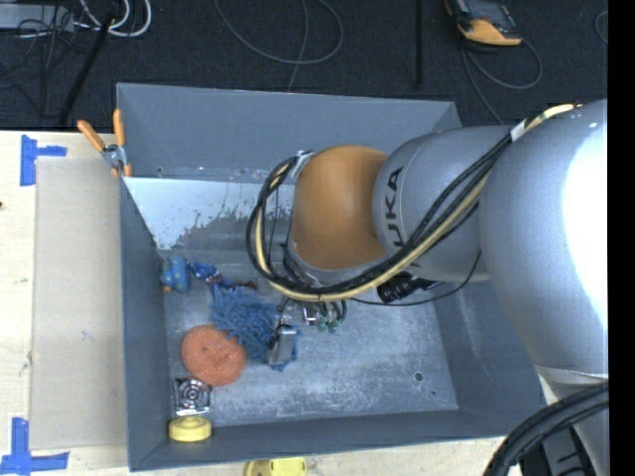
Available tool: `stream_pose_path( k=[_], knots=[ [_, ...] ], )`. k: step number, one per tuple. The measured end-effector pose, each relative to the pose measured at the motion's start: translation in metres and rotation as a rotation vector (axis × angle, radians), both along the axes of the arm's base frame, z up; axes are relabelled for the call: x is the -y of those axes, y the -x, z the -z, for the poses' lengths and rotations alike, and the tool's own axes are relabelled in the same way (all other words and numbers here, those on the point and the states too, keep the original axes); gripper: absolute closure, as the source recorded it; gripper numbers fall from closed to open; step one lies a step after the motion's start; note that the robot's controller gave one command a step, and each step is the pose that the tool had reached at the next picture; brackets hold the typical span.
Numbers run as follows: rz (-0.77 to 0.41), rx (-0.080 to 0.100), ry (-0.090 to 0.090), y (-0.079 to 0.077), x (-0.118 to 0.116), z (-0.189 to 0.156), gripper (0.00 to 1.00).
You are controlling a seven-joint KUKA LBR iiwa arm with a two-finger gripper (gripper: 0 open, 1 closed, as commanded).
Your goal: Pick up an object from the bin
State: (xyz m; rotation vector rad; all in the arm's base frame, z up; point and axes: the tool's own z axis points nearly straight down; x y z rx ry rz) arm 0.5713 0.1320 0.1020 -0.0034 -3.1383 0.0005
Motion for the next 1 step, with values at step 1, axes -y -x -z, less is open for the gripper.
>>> stream_pose_path(
  k=[1],
  knots=[
    [-0.065, 0.002, 0.000, 0.0076, -0.0082, 0.0298, 1.00]
  ],
)
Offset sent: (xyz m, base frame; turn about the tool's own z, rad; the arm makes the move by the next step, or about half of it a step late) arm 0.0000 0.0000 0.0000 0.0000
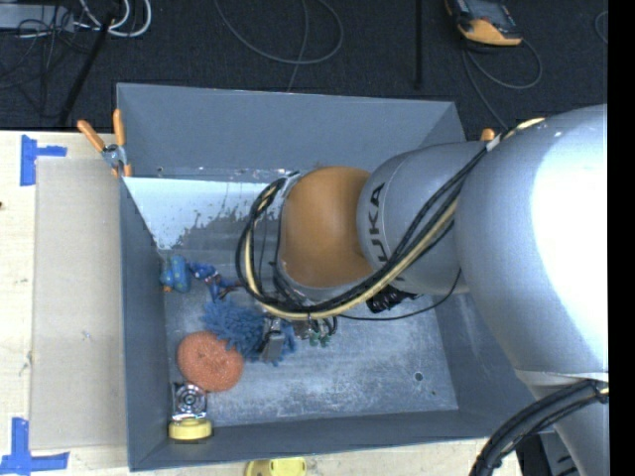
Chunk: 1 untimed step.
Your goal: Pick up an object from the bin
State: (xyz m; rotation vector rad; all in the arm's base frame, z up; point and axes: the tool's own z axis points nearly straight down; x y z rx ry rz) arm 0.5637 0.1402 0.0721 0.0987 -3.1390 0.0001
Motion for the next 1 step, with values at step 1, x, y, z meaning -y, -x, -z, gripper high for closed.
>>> stream_pose_path(
  k=[1],
  knots=[
    [0.001, 0.000, 0.000, 0.0000, 0.0002, 0.0000, 1.00]
  ],
)
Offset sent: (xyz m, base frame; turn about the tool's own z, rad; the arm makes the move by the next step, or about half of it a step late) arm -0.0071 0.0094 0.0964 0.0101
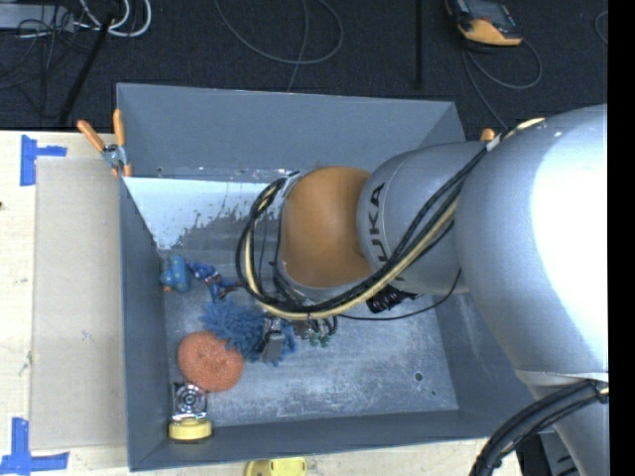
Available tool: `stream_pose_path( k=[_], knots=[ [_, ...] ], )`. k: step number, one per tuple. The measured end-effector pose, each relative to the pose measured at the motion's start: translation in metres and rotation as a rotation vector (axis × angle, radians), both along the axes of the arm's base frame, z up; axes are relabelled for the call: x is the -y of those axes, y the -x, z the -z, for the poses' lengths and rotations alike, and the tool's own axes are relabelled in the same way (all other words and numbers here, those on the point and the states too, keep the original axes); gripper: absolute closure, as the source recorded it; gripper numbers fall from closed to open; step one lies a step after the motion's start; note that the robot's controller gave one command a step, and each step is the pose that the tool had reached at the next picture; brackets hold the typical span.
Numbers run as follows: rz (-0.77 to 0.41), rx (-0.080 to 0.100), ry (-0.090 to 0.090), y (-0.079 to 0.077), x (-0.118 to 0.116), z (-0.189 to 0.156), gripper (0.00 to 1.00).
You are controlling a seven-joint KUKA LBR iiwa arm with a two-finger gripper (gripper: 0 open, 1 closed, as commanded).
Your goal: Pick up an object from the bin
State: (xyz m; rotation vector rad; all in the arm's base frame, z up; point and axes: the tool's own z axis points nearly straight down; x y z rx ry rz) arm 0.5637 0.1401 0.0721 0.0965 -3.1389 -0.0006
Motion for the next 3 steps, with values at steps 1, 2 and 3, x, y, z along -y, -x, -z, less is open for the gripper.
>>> stream_pose_path(
  k=[1, 2, 3],
  knots=[
    [0.008, 0.001, 0.000, 0.007, -0.009, -0.096, 1.00],
    [0.008, 0.001, 0.000, 0.007, -0.009, -0.096, 1.00],
    [0.008, 0.006, 0.000, 0.017, -0.009, -0.253, 1.00]
  ],
)
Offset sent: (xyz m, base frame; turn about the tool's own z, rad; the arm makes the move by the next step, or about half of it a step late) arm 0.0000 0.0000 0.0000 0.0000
